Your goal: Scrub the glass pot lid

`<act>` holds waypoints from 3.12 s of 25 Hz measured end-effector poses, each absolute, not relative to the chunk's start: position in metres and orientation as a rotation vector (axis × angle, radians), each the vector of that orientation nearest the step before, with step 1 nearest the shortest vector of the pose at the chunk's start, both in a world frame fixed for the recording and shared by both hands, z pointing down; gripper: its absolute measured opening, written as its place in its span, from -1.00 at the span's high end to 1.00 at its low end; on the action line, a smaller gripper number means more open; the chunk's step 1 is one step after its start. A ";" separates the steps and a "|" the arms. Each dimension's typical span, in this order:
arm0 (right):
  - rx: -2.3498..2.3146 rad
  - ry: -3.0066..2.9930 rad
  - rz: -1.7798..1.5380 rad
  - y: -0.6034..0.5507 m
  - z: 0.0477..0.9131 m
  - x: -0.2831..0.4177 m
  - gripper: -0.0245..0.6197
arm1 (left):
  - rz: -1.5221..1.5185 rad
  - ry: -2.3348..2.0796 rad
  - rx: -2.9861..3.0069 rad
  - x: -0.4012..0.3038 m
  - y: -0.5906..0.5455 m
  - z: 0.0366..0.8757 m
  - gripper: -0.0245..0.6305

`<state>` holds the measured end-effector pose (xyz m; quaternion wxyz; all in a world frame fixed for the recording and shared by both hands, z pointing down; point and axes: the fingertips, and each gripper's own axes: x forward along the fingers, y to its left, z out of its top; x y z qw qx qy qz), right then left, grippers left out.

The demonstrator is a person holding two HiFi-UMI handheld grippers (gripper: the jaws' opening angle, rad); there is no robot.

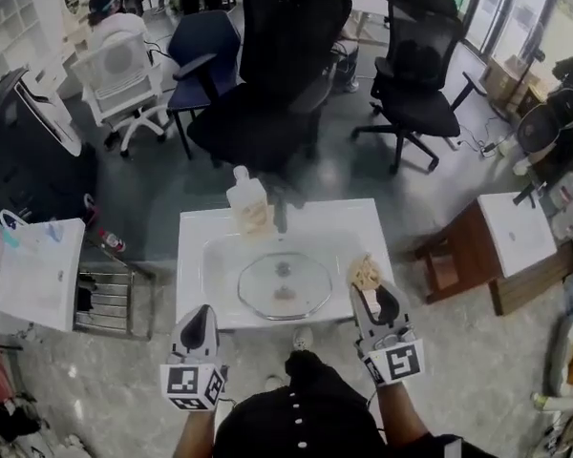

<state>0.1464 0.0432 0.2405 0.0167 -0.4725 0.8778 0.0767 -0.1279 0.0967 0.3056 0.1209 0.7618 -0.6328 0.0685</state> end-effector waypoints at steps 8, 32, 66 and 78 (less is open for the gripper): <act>-1.434 2.721 0.232 -0.047 0.231 0.156 0.51 | 0.178 -1.857 2.256 -0.110 0.001 0.293 0.84; -1.397 3.035 0.140 -0.141 0.328 0.137 0.51 | 0.297 -1.503 1.968 -0.137 -0.055 0.421 0.85; -0.321 3.710 0.599 -0.120 0.573 -0.035 0.50 | 0.595 -0.603 1.282 -0.128 -0.033 0.661 0.48; 0.270 3.684 1.340 -0.112 0.651 -0.093 0.51 | 0.643 -0.565 1.290 -0.130 -0.031 0.666 0.49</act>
